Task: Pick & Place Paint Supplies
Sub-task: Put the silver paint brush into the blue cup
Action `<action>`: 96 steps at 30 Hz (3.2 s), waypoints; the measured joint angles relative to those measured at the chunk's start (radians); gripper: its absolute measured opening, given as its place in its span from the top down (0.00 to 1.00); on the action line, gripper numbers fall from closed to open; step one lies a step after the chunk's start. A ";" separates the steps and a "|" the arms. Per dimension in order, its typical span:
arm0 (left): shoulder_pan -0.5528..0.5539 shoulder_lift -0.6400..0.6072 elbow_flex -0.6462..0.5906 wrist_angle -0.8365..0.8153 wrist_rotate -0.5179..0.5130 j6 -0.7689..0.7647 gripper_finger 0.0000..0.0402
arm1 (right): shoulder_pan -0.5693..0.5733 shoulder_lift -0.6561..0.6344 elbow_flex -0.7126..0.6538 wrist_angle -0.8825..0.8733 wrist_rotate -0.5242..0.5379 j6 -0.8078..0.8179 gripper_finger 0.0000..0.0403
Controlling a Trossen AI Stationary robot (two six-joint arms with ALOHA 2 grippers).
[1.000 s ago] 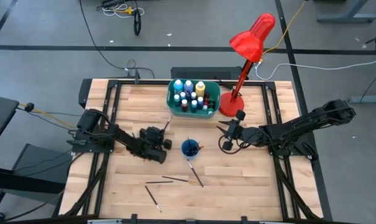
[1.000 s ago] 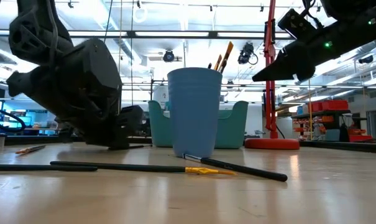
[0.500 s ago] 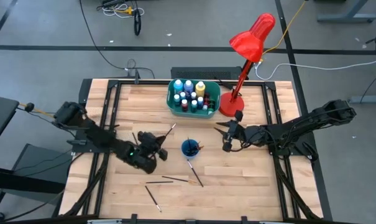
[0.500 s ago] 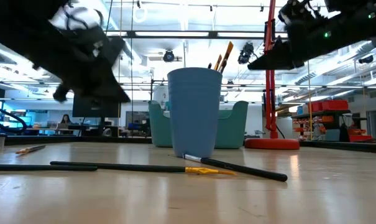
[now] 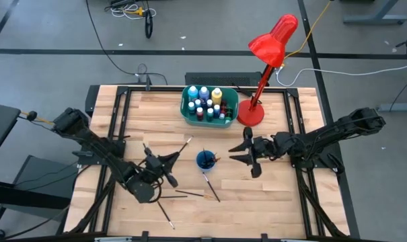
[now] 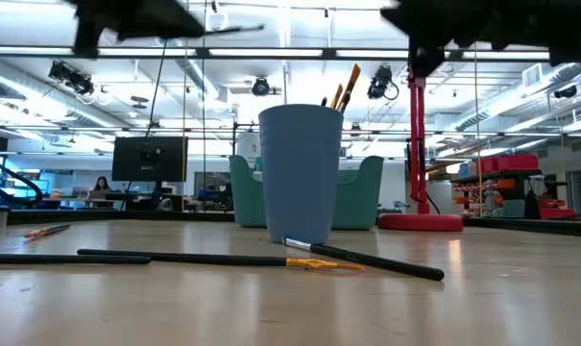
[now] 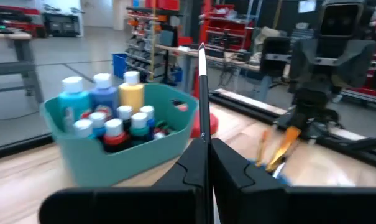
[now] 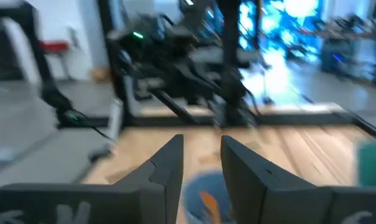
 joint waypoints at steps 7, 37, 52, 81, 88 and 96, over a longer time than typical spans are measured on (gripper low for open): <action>0.056 0.000 0.047 0.229 0.197 0.305 0.97 | 0.000 0.000 0.000 0.046 0.005 0.023 0.73; 0.350 0.198 0.149 0.719 0.881 0.667 0.97 | 0.000 0.076 0.060 0.283 -0.018 -0.086 0.73; 0.350 0.211 0.184 0.655 0.832 0.683 0.97 | -0.001 0.084 0.075 0.299 -0.075 -0.118 0.73; 0.332 0.211 0.183 0.498 0.743 0.623 0.75 | -0.001 0.082 0.075 0.182 -0.055 -0.134 0.98; 0.273 0.190 0.183 0.485 0.605 0.730 0.63 | 0.000 0.082 0.075 0.096 -0.014 -0.115 0.98; 0.173 0.024 0.183 0.204 0.531 0.703 0.59 | 0.000 0.083 0.075 0.008 -0.009 -0.075 0.98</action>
